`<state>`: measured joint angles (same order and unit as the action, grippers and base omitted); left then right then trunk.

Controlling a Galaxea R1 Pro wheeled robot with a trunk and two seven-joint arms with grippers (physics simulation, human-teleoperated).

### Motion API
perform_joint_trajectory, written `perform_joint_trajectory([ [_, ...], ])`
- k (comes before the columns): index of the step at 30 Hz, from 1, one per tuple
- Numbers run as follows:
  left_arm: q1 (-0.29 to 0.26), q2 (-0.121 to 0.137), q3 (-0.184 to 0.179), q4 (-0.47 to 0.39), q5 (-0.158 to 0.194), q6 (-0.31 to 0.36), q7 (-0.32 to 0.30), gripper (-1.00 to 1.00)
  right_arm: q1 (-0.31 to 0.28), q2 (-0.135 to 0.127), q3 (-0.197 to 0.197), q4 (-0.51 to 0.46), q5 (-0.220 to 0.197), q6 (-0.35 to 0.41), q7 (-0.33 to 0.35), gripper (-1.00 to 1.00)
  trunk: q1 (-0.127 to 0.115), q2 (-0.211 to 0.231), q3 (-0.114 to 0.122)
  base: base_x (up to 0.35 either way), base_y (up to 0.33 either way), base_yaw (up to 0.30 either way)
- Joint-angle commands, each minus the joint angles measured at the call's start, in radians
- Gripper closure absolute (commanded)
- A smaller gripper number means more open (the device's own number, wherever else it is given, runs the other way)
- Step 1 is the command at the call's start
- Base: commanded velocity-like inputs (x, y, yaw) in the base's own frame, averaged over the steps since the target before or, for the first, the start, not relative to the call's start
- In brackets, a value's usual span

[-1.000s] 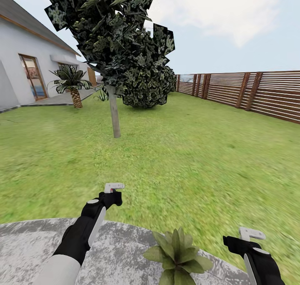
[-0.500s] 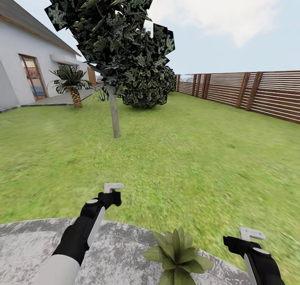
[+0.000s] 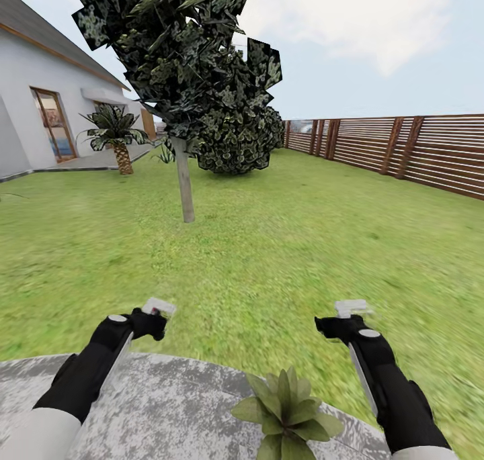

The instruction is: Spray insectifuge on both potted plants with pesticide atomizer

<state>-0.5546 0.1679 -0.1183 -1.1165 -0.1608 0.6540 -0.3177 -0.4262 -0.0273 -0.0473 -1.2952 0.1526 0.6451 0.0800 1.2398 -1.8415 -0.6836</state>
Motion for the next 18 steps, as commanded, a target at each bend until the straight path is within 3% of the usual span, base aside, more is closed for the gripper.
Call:
perform_joint_trajectory([
  [1, -0.001, 0.020, -0.005, -0.002, -0.033, 0.001, -0.069, 1.00, -0.021, 0.000, 0.015, 0.004, 0.012, 0.005, 0.049, -1.00, 0.000, -0.001, -0.001, 0.000, 0.000, 0.000],
  [3, -0.001, 0.043, -0.007, -0.002, -0.068, -0.012, -0.158, 1.00, -0.057, 0.000, 0.029, 0.010, 0.013, 0.005, 0.124, -1.00, 0.000, -0.001, -0.001, 0.000, 0.000, 0.000],
  [4, 0.000, 0.062, -0.009, -0.001, -0.103, -0.044, -0.245, 1.00, -0.104, 0.000, 0.036, 0.019, 0.013, 0.006, 0.218, -1.00, 0.000, -0.001, -0.001, 0.000, 0.000, 0.000],
  [6, 0.000, 0.078, -0.010, -0.001, -0.140, -0.094, -0.332, 1.00, -0.149, 0.000, 0.039, 0.041, 0.013, 0.007, 0.330, -1.00, 0.000, -0.001, -0.001, 0.000, 0.000, 0.000],
  [7, 0.001, 0.082, -0.010, -0.001, -0.152, -0.114, -0.362, 1.00, -0.164, 0.000, 0.040, 0.050, 0.013, 0.007, 0.367, -1.00, 0.000, -0.001, -0.001, 0.000, 0.000, 0.000],
  [11, 0.000, 0.096, -0.008, -0.002, -0.251, -0.234, -0.633, 1.00, -0.248, 0.000, 0.043, 0.090, 0.014, 0.009, 0.607, -1.00, 0.000, -0.001, -0.001, 0.000, 0.000, 0.000],
  [14, 0.000, 0.098, -0.007, -0.006, -0.307, -0.263, -0.758, 1.00, -0.262, 0.000, 0.044, 0.095, 0.019, 0.009, 0.735, -1.00, 0.000, -0.001, -0.001, 0.000, 0.000, 0.000],
  [15, -0.001, 0.098, -0.007, -0.007, -0.337, -0.277, -0.807, 1.00, -0.265, 0.000, 0.045, 0.096, 0.028, 0.010, 0.812, -1.00, 0.000, -0.001, -0.001, 0.000, 0.000, 0.000],
  [16, -0.001, 0.098, -0.007, -0.008, -0.390, -0.294, -0.880, 1.00, -0.268, 0.003, 0.052, 0.097, 0.060, 0.009, 0.902, -1.00, 0.000, -0.001, -0.001, 0.000, 0.000, 0.000],
  [18, -0.001, 0.098, -0.007, -0.008, -0.435, -0.299, -0.944, 1.00, -0.268, 0.007, 0.071, 0.098, 0.102, 0.009, 0.928, -1.00, 0.000, -0.001, -0.001, 0.000, 0.000, 0.000],
])
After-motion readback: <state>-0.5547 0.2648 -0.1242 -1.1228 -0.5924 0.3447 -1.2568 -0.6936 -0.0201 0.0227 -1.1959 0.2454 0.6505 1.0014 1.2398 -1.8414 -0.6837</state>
